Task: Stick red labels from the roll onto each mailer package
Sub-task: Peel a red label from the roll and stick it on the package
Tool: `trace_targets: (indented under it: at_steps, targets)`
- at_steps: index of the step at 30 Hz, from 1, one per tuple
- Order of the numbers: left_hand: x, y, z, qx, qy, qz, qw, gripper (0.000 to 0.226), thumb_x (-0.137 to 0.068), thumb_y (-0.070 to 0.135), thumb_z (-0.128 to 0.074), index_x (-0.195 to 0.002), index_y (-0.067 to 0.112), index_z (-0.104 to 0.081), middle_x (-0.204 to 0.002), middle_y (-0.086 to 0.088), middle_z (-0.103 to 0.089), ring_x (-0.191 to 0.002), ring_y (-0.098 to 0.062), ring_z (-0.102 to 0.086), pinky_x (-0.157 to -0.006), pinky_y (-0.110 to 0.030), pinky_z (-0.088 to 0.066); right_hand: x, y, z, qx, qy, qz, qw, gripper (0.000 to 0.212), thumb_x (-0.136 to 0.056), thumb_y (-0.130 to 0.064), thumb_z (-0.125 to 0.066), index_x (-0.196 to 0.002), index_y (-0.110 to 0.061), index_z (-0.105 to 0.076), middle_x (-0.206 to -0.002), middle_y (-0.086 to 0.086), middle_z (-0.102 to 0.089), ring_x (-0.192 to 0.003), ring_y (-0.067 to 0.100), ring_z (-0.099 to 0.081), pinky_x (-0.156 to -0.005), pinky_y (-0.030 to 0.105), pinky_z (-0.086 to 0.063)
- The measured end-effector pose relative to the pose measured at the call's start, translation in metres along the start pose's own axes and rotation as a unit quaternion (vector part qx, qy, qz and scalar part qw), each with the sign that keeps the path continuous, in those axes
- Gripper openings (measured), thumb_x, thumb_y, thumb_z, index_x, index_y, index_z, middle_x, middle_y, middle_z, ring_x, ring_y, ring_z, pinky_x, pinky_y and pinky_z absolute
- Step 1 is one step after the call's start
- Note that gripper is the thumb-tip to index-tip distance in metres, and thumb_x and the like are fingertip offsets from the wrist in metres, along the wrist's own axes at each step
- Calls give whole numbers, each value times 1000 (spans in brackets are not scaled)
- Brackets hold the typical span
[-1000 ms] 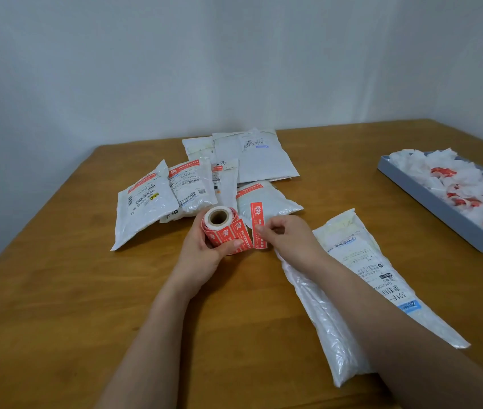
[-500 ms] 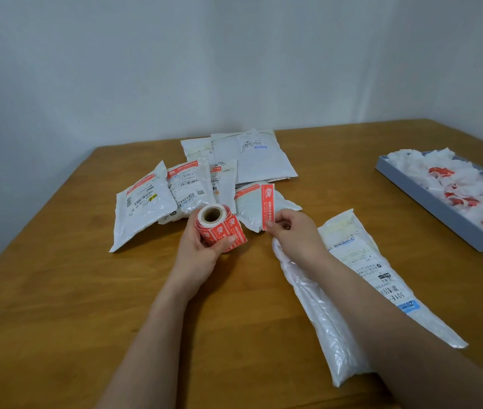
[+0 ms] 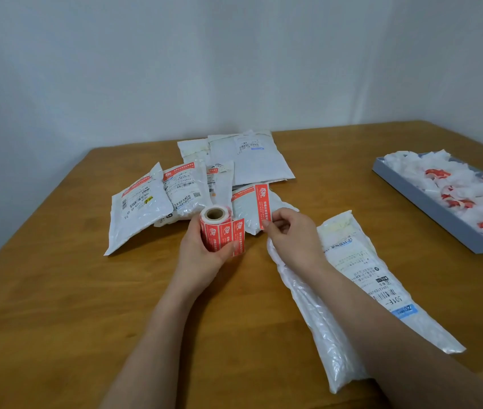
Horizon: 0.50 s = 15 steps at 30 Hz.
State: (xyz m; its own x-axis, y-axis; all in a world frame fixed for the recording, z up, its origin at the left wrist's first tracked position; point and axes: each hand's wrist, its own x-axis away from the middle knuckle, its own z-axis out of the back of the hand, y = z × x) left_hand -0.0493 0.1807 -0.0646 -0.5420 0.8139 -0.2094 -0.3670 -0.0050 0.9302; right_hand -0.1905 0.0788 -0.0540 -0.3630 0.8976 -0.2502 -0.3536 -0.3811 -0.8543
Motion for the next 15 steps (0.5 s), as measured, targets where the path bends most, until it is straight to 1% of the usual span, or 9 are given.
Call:
trace_targets:
  at_steps: [2,3,5,7,9,11,13,15]
  targets:
    - [-2,-1,-1,0,11,4,1000,60,-80,13,-77,-129,29,-46,-120,11,-59,-110,-6,-58,-92,-24,-48,1,-3,2,-6,34,13,999,8,-92,-17,-63,-89,-11,-67,-80,-10,-63,-73,0,-57,-63,2,-39]
    - [-3,-1,-1,1,15,6,1000,60,-81,11,-75,-131,25,-47,-122,8,-60,-110,-7,-58,-94,-27,-48,2,-5,3,-13,48,16,999,7,-92,-17,-63,-89,-12,-66,-80,-11,-62,-74,-1,-57,-63,1,-39]
    - [-4,0,0,7,16,2,1000,58,-81,8,-75,-129,25,-48,-117,11,-60,-107,-3,-58,-93,-25,-48,3,-9,4,-40,65,14,997,7,-92,-18,-62,-91,-12,-66,-82,-11,-63,-77,1,-59,-66,3,-42]
    - [-4,3,1,9,13,-10,1000,54,-79,7,-77,-118,31,-49,-111,18,-59,-103,3,-58,-87,-18,-47,3,-16,8,-88,63,-6,994,8,-92,-19,-63,-91,-13,-68,-86,-8,-68,-82,7,-63,-72,10,-48]
    - [-4,4,0,5,12,-14,1000,53,-78,8,-78,-114,33,-48,-108,21,-58,-102,5,-57,-83,-15,-46,0,-28,16,-175,28,-47,983,7,-92,-16,-63,-88,-16,-68,-89,-2,-71,-87,12,-67,-79,21,-55]
    - [-6,5,-1,2,17,-7,1000,54,-78,11,-78,-115,34,-46,-107,25,-55,-100,7,-55,-83,-15,-44,-5,-44,30,-257,-25,-89,962,8,-93,-11,-62,-89,-12,-68,-92,3,-71,-89,14,-68,-81,26,-58]
    - [-8,4,-2,-3,23,7,1000,58,-78,12,-78,-118,35,-44,-109,25,-53,-101,4,-54,-87,-20,-44,-10,-55,46,-254,-67,-91,961,9,-94,-9,-59,-95,-7,-68,-93,6,-68,-88,13,-66,-80,27,-59]
    - [-9,3,-2,-12,25,19,999,63,-77,12,-79,-123,35,-42,-116,18,-52,-108,-1,-51,-93,-25,-45,-13,-60,60,-227,-96,-85,965,14,-96,-9,-56,-101,-9,-68,-93,3,-65,-87,12,-63,-81,28,-59]
